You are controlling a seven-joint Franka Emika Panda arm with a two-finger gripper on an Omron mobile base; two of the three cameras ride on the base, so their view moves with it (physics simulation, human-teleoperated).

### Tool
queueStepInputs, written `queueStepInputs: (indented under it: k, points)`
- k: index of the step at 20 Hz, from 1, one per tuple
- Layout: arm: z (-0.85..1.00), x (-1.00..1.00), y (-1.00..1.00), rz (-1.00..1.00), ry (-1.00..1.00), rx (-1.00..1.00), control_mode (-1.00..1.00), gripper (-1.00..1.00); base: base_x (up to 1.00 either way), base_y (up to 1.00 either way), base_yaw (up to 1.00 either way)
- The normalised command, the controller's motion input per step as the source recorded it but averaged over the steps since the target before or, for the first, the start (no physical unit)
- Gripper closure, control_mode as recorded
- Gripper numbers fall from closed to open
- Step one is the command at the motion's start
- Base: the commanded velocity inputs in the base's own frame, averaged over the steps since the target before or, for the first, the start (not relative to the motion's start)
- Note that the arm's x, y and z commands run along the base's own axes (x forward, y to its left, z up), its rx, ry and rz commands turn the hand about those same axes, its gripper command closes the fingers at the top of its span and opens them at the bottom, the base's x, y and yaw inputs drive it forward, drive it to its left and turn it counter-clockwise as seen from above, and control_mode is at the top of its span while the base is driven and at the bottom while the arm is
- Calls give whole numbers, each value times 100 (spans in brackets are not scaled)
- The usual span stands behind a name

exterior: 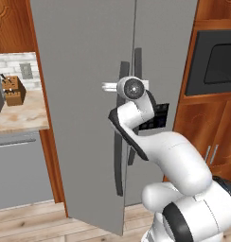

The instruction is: Retrieve the chicken drumstick from the fridge and place it on the saucepan with marinade on the stove.

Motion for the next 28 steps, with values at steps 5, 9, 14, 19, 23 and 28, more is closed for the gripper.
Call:
queueStepInputs:
  k: [5,9,14,19,23,28]
  points:
    - [0,-44,30,-5,2,0,-100,100,0,0,0]
    - [0,-33,33,-6,2,0,-100,100,0,0,0]
    - [0,-19,40,-4,2,0,-100,100,0,0,0]
    - [0,-18,51,-4,3,0,-100,100,0,0,0]
    - [0,-21,57,-1,1,0,-100,100,0,0,0]
    - [0,-17,58,0,1,0,-100,100,0,0,0]
